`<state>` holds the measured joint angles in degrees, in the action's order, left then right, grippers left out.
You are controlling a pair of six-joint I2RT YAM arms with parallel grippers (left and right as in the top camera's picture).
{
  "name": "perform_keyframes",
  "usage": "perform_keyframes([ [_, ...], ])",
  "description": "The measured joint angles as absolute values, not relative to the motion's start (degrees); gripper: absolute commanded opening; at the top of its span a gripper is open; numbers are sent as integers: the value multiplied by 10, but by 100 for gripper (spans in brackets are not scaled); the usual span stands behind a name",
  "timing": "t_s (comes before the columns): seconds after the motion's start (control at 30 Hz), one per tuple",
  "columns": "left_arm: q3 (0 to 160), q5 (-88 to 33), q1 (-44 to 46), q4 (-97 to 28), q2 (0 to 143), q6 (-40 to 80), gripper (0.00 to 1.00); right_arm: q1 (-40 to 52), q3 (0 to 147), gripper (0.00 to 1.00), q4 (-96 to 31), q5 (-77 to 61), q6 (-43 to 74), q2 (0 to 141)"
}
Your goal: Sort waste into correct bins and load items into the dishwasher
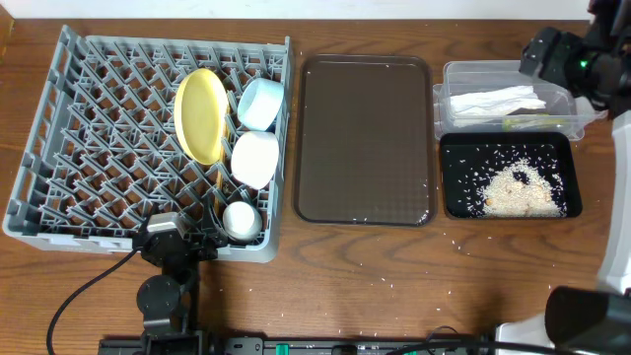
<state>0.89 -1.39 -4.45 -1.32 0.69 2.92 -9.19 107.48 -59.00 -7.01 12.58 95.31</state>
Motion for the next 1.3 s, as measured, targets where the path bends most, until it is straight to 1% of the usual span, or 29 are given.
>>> perform_keyframes([
  [0.13, 9, -14, -44, -14, 7, 29, 92, -49, 1026, 99, -502, -59, 87, 891],
  [0.3, 10, -14, -44, -15, 7, 29, 92, -18, 896, 99, -385, -56, 47, 767],
  [0.8, 12, -14, -44, -18, 7, 29, 92, -17, 314, 99, -113, -51, 17, 324],
  [0.93, 12, -14, -44, -18, 7, 29, 92, -4, 202, 99, -60, -49, 6, 225],
  [1.07, 12, -14, -44, -18, 8, 29, 92, 6, 126, 99, -38, -48, 1, 153],
  [1.23, 12, -14, -44, -18, 8, 29, 92, 17, 74, 99, -31, -47, -6, 97],
  [1.3, 12, -14, -44, -18, 8, 29, 92, 17, 55, 99, -7, -42, -7, 80],
])
